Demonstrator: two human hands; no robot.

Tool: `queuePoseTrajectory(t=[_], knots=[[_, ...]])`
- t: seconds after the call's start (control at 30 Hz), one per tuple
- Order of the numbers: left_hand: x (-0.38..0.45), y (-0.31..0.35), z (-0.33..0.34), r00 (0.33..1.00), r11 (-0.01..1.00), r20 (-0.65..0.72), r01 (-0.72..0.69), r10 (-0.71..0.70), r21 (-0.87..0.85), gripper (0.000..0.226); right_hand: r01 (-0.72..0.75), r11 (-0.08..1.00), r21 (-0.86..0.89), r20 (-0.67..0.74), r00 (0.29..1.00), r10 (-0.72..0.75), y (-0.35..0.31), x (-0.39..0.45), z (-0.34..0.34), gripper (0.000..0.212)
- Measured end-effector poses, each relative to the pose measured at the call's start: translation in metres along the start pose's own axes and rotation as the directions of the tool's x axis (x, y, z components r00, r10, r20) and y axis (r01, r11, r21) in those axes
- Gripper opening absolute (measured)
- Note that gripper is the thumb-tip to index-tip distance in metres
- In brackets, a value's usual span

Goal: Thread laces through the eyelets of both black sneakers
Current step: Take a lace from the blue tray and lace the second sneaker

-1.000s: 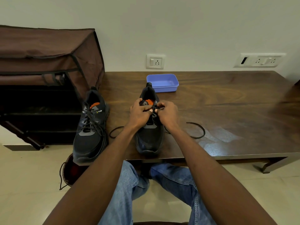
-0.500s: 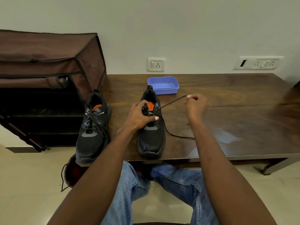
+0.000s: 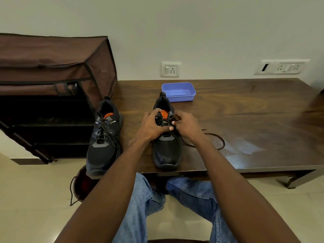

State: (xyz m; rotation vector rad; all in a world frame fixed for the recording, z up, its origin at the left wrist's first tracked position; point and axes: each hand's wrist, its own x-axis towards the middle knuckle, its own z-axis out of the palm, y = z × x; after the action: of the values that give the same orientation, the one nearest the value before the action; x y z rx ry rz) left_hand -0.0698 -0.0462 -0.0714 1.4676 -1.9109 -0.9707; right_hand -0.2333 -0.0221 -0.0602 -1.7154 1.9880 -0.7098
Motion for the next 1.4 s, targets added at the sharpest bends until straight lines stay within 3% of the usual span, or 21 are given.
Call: queuePoseTrajectory(t=[0.1,0.23,0.3,0.37,0.43,0.5,0.53,0.57,0.6,0.67,0.73,0.8,0.87,1.07,1.23,1.3,1.4], knots=[[-0.002,0.001,-0.002,1.0,1.0,-0.001,0.023,-0.023,0.01,0.085,0.001,0.999,-0.035,-0.081,0.997,-0.004,0.001,0.0,-0.005,0.025],[-0.004,0.002,-0.003,1.0,1.0,0.0,0.02,-0.02,-0.002,0.084,-0.05,0.961,0.272,-0.27,0.955,0.126,0.019,0.005,-0.035,0.013],[-0.004,0.002,-0.003,1.0,1.0,0.0,0.025,-0.025,-0.006,0.083,-0.05,0.893,0.447,-0.433,0.862,0.265,0.026,0.004,-0.052,0.014],[-0.005,0.002,-0.003,1.0,1.0,-0.006,0.014,-0.015,-0.008,0.081,-0.073,0.804,0.59,-0.556,0.686,0.47,0.037,0.003,-0.068,0.015],[-0.005,0.003,-0.003,1.0,1.0,-0.012,0.014,-0.014,-0.009,0.08,-0.11,0.683,0.722,-0.536,0.534,0.654,0.044,0.002,-0.076,0.015],[-0.005,0.002,-0.003,1.0,1.0,-0.014,0.019,-0.019,-0.011,0.081,-0.274,0.723,0.634,-0.568,0.469,0.676,0.047,0.0,-0.076,0.018],[-0.005,0.003,-0.002,1.0,1.0,-0.016,0.016,-0.016,-0.011,0.081,-0.376,0.784,0.493,-0.616,0.485,0.62,0.044,-0.002,-0.074,0.024],[-0.005,0.003,-0.002,1.0,1.0,-0.014,0.017,-0.017,-0.009,0.081,-0.417,0.847,0.331,-0.65,0.55,0.525,0.041,-0.004,-0.07,0.033],[-0.005,0.003,-0.002,1.0,1.0,-0.015,0.018,-0.019,-0.007,0.081,-0.352,0.911,0.217,-0.626,0.666,0.406,0.034,-0.005,-0.064,0.04],[-0.005,0.004,-0.002,1.0,1.0,-0.016,0.021,-0.021,-0.004,0.081,-0.102,0.98,0.173,-0.423,0.891,0.167,0.015,-0.006,-0.046,0.043],[-0.006,0.005,-0.002,1.0,1.0,-0.025,0.019,-0.019,0.001,0.081,0.031,0.998,0.05,-0.162,0.987,-0.023,0.0,-0.007,-0.024,0.04],[-0.008,0.005,-0.002,0.999,1.0,-0.029,0.015,-0.014,0.007,0.081,0.091,0.988,-0.123,-0.042,0.994,-0.096,-0.005,-0.004,-0.01,0.031],[-0.008,0.007,-0.002,1.0,1.0,-0.026,0.018,-0.018,0.002,0.081,0.077,0.983,-0.166,-0.043,0.995,-0.085,-0.005,-0.002,-0.007,0.025],[-0.008,0.008,-0.003,0.999,0.999,-0.021,0.041,-0.041,-0.014,0.077,-0.025,0.993,-0.116,-0.304,0.953,-0.012,0.021,0.005,-0.03,0.02],[-0.01,0.012,-0.003,0.999,0.998,-0.01,0.051,-0.052,-0.019,0.076,-0.038,0.979,-0.201,-0.385,0.922,-0.044,0.022,-0.001,-0.032,0.022],[-0.01,0.011,-0.004,0.998,0.998,-0.002,0.062,-0.063,-0.011,0.079,-0.037,0.977,-0.211,-0.391,0.919,-0.049,0.017,-0.006,-0.032,0.021],[-0.01,0.007,-0.006,0.998,0.998,0.022,0.056,-0.055,-0.023,0.079,-0.131,0.986,-0.101,-0.283,0.954,0.098,0.01,-0.011,-0.03,0.019]])
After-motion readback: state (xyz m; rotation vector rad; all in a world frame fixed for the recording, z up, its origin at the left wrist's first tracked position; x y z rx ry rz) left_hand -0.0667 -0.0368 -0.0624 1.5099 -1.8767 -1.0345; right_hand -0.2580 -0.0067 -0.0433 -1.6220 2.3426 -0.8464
